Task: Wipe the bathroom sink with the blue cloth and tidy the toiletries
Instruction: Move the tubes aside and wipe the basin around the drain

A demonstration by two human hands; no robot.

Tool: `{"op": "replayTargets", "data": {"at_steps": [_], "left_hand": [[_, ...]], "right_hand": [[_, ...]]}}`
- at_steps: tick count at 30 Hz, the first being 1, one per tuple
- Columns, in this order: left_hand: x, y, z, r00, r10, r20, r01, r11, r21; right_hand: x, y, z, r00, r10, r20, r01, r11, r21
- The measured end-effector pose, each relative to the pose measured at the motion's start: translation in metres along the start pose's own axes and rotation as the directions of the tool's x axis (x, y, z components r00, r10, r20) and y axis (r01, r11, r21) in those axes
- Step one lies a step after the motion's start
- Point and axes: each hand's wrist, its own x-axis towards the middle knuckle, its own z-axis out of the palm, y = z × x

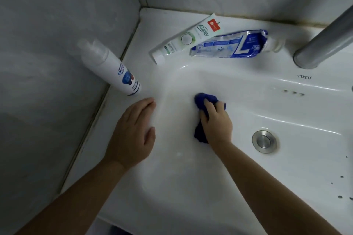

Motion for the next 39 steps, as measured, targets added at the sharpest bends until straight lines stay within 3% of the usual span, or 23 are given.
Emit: {"op": "replayTargets", "data": {"at_steps": [2,3,5,6,10,13,14,16,18,20,22,24,26,28,30,33,35,37,39], "left_hand": [[-0.001,0.0,0.0,1.0,0.003,0.005,-0.003,1.0,0.002],[-0.001,-0.001,0.001,1.0,0.005,0.006,-0.006,1.0,0.007],[-0.001,-0.001,0.001,1.0,0.006,0.007,-0.006,1.0,0.014],[-0.001,-0.001,0.001,1.0,0.004,0.004,-0.004,1.0,0.011],[-0.002,-0.001,0.001,1.0,0.002,-0.008,-0.002,1.0,0.005],[-0.001,-0.001,0.003,1.0,0.003,-0.014,-0.003,1.0,0.004],[-0.001,-0.001,0.003,1.0,0.008,-0.016,-0.008,1.0,0.0],[-0.001,-0.002,0.003,1.0,0.009,-0.026,-0.009,1.0,-0.01],[-0.002,-0.002,0.004,1.0,0.004,-0.03,-0.005,1.0,-0.016],[-0.002,-0.002,0.004,0.999,0.004,-0.033,-0.004,1.0,-0.018],[-0.002,-0.003,0.003,0.999,0.01,-0.042,-0.011,1.0,-0.022],[-0.003,-0.003,0.003,0.999,0.008,-0.033,-0.009,1.0,-0.015],[-0.002,-0.003,0.003,0.999,0.008,-0.032,-0.008,1.0,-0.001],[-0.003,-0.004,0.004,0.999,0.005,-0.034,-0.005,1.0,-0.014],[-0.002,-0.003,0.003,0.999,0.002,-0.037,-0.003,1.0,-0.023],[-0.001,-0.003,0.003,0.999,0.014,-0.049,-0.014,1.0,-0.014],[0.0,-0.002,0.004,0.999,0.015,-0.049,-0.016,1.0,-0.022],[-0.002,-0.002,0.003,0.999,0.01,-0.045,-0.01,1.0,-0.02],[-0.001,-0.002,0.003,0.999,0.015,-0.047,-0.016,1.0,-0.017]], "right_hand": [[-0.044,-0.005,-0.006,0.973,-0.215,0.084,0.213,0.976,0.034],[-0.064,-0.003,-0.01,0.926,-0.346,0.152,0.338,0.938,0.075],[-0.069,0.001,-0.015,0.856,-0.453,0.249,0.434,0.892,0.13],[-0.057,-0.001,-0.013,0.855,-0.451,0.255,0.428,0.892,0.143],[0.012,-0.067,0.004,0.993,-0.116,-0.008,0.112,0.931,0.347],[0.046,-0.104,0.008,0.986,0.043,-0.164,0.023,0.924,0.383],[0.046,-0.1,0.007,0.984,0.051,-0.174,0.013,0.937,0.349],[0.033,-0.072,0.004,0.977,0.202,-0.063,-0.174,0.936,0.306],[0.012,-0.041,-0.001,0.917,0.398,0.013,-0.389,0.889,0.242],[0.01,-0.038,-0.001,0.867,0.499,-0.001,-0.48,0.835,0.268],[0.025,-0.068,0.003,0.857,0.515,-0.008,-0.466,0.782,0.414],[0.035,-0.099,0.009,0.928,0.373,-0.017,-0.315,0.806,0.501],[0.035,-0.104,0.007,0.976,0.215,-0.036,-0.172,0.86,0.48],[0.026,-0.073,0.003,0.985,0.175,-0.002,-0.166,0.935,0.314],[0.013,-0.032,-0.007,0.966,0.257,0.042,-0.26,0.954,0.149],[0.0,0.01,-0.031,0.929,0.369,-0.022,-0.363,0.922,0.139],[-0.001,0.008,-0.039,0.865,0.493,-0.096,-0.459,0.853,0.248],[0.013,-0.022,-0.029,0.79,0.602,-0.117,-0.486,0.731,0.479],[0.033,-0.067,-0.01,0.81,0.58,-0.086,-0.418,0.674,0.609]]}}
